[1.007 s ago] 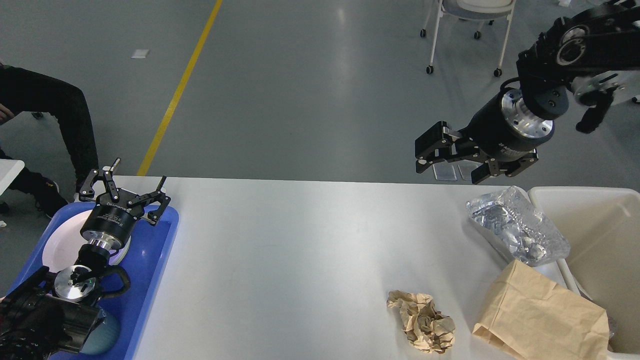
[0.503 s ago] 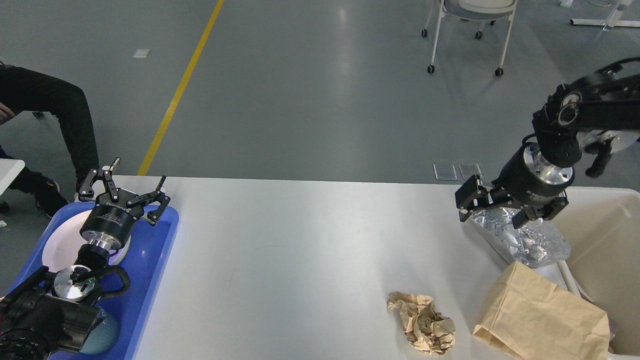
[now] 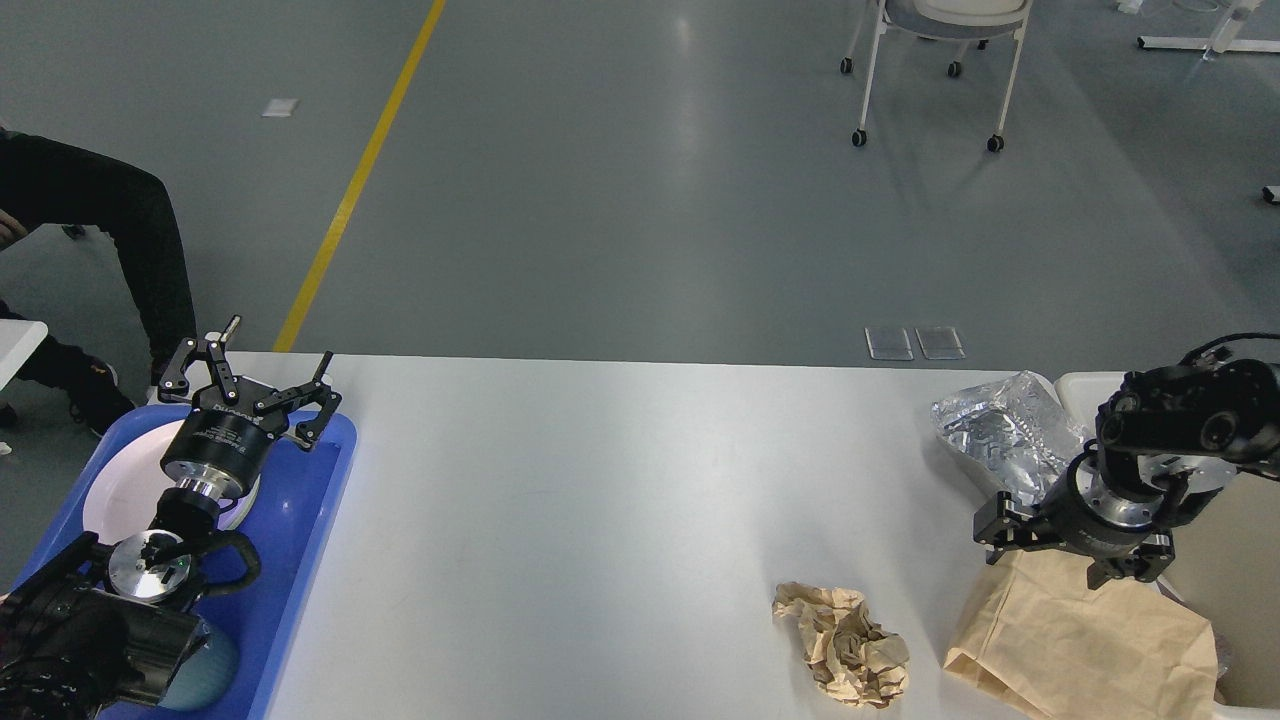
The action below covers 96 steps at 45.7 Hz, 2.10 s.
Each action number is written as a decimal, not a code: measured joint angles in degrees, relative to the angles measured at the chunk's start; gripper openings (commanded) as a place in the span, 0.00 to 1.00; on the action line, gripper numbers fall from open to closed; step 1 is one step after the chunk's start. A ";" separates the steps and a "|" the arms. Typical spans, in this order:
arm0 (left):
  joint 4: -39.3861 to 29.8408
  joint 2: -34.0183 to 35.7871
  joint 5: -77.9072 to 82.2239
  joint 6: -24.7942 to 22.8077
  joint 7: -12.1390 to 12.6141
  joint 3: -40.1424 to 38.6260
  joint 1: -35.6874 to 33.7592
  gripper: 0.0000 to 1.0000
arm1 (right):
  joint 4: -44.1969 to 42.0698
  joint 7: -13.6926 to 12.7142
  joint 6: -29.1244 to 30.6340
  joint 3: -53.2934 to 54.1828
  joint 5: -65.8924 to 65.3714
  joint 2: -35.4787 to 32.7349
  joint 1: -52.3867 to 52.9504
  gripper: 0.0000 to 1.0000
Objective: Tidy desktop
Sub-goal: 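Lower the right gripper onto the brown paper bag and grasp it, then lift the brown paper bag and carry it into the white bin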
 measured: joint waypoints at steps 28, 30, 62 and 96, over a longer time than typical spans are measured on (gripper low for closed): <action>0.00 0.00 0.00 0.00 0.00 0.03 0.00 0.96 | -7.50 0.11 -6.00 3.62 0.10 5.07 -8.90 0.00; 0.00 0.00 0.00 0.00 0.00 0.03 0.00 0.96 | -7.42 0.10 -5.97 3.60 0.10 5.11 -9.13 0.00; 0.00 0.00 0.00 0.00 0.00 0.01 0.00 0.96 | 8.26 -0.43 6.59 -1.34 -0.17 -5.59 6.70 0.00; 0.00 0.01 0.00 0.00 0.00 -0.01 0.00 0.96 | 9.94 -0.35 24.49 25.47 1.16 -30.11 37.56 0.00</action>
